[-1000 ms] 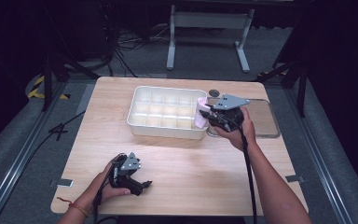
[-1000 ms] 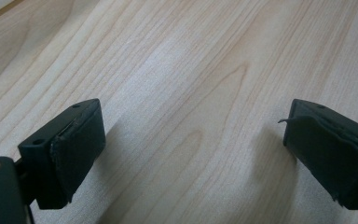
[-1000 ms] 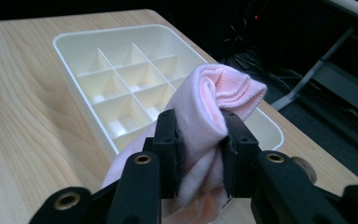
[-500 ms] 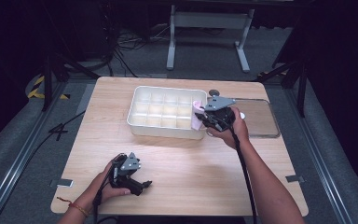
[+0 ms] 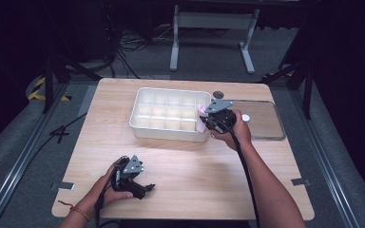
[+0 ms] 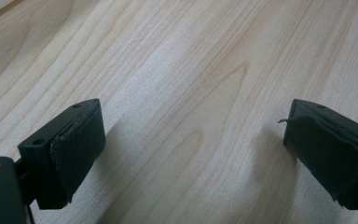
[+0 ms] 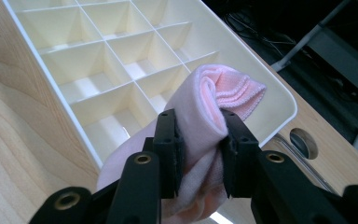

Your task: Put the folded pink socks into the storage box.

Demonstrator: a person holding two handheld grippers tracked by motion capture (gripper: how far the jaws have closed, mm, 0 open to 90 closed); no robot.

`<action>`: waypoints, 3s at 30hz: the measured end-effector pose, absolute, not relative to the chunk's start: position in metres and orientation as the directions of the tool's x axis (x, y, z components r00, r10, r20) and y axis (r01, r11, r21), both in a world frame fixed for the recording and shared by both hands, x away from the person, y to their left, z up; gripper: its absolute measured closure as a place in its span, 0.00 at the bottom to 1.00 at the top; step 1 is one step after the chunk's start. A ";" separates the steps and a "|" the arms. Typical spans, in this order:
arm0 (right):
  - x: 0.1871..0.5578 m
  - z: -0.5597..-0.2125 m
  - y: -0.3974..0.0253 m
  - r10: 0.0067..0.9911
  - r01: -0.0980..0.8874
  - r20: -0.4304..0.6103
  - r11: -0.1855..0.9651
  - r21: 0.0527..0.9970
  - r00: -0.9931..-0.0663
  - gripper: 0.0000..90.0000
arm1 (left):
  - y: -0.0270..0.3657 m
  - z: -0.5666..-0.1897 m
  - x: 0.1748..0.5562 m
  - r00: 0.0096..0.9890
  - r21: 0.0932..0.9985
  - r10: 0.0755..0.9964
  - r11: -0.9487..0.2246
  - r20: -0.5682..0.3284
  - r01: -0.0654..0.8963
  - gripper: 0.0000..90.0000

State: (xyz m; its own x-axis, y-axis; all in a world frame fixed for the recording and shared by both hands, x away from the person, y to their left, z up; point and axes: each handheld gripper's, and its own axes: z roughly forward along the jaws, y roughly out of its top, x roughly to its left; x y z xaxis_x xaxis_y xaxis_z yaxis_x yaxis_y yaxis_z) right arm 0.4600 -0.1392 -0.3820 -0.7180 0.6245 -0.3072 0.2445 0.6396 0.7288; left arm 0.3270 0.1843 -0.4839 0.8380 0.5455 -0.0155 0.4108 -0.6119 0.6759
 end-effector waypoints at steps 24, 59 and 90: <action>0.470 -0.403 -0.139 0.569 0.247 -0.317 0.702 0.668 -0.759 0.78 | 0.184 -0.483 0.328 0.839 0.670 0.544 -0.617 -0.016 0.413 0.06; 0.486 -0.409 -0.131 0.534 0.400 -0.109 0.739 0.542 -0.839 0.84 | 0.183 -0.484 0.328 0.837 0.676 0.546 -0.610 -0.019 0.414 0.05; 0.512 -0.421 -0.105 0.478 0.441 -0.073 0.851 0.284 -0.875 0.86 | 0.183 -0.484 0.328 0.839 0.673 0.544 -0.615 -0.015 0.411 0.05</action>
State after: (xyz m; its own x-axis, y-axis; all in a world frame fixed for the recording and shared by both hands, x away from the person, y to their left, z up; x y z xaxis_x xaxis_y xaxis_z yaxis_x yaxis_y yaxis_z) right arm 0.5116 -0.1051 -0.4210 -0.8752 0.4781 -0.0731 0.4413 0.8512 0.2843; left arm 0.3284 0.1826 -0.4840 0.8389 0.5441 -0.0151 0.4111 -0.6150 0.6729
